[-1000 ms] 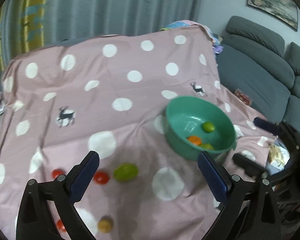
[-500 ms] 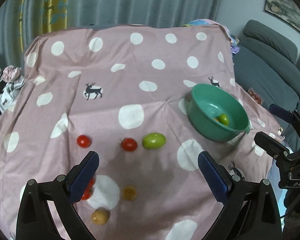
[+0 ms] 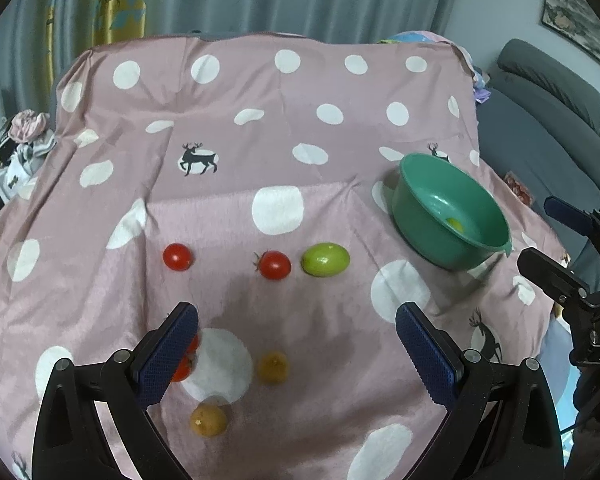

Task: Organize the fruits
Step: 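Move the left gripper toward the last green plum on the sheet, then close the left gripper around the green plum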

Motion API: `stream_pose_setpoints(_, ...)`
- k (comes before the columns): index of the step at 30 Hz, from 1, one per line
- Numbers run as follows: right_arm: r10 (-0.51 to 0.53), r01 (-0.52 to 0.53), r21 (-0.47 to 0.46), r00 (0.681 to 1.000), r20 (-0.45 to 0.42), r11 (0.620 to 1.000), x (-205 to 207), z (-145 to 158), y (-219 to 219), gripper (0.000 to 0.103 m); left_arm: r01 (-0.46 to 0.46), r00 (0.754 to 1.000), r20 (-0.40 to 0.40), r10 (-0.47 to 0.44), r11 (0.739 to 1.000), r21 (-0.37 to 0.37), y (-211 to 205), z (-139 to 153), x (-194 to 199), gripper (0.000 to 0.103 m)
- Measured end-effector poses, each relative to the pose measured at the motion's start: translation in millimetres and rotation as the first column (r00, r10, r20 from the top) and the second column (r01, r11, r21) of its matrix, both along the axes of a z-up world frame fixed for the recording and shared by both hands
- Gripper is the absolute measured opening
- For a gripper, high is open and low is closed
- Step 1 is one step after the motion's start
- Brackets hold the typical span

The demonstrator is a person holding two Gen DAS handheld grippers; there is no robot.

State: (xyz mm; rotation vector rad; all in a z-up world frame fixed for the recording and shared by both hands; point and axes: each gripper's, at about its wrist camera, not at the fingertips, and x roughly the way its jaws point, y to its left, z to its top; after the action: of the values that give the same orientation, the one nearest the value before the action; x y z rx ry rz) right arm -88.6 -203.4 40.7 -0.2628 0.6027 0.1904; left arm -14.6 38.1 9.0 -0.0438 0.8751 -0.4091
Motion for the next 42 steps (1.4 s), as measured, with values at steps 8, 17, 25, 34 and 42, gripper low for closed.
stream_pose_setpoints(8, 0.077, -0.066, 0.090, 0.990, -0.119, 0.994, 15.4, -25.0, 10.1, 0.100, 0.025, 0.999, -0.033, -0.025, 1.000, 0.004, 4.1, -18.1, 2.6, 0.099)
stream_pose_setpoints(17, 0.184, -0.110, 0.269, 0.946, -0.268, 0.957, 51.1, -61.0, 21.4, 0.095, 0.074, 0.994, -0.077, -0.076, 0.997, -0.037, 1.4, -38.7, 8.5, 0.099)
stream_pose_setpoints(25, 0.269, -0.104, 0.385, 0.874, -0.405, 0.917, 105.0, -94.2, 33.2, 0.075, 0.155, 0.979, -0.112, -0.168, 0.981, -0.116, -22.7, -51.1, 33.7, 0.099)
stream_pose_setpoints(34, 0.311, -0.144, 0.355, 0.823, -0.476, 0.924, 142.5, -115.4, 49.9, 0.072, 0.169, 0.964, -0.176, -0.199, 0.970, -0.174, -46.0, -72.8, 64.9, 0.083)
stream_pose_setpoints(42, 0.343, -0.157, 0.374, 0.791, -0.506, 0.914, 163.2, -122.7, 51.8, 0.067, 0.142, 0.964, -0.199, -0.178, 0.973, -0.182, -54.0, -80.7, 83.8, 0.083)
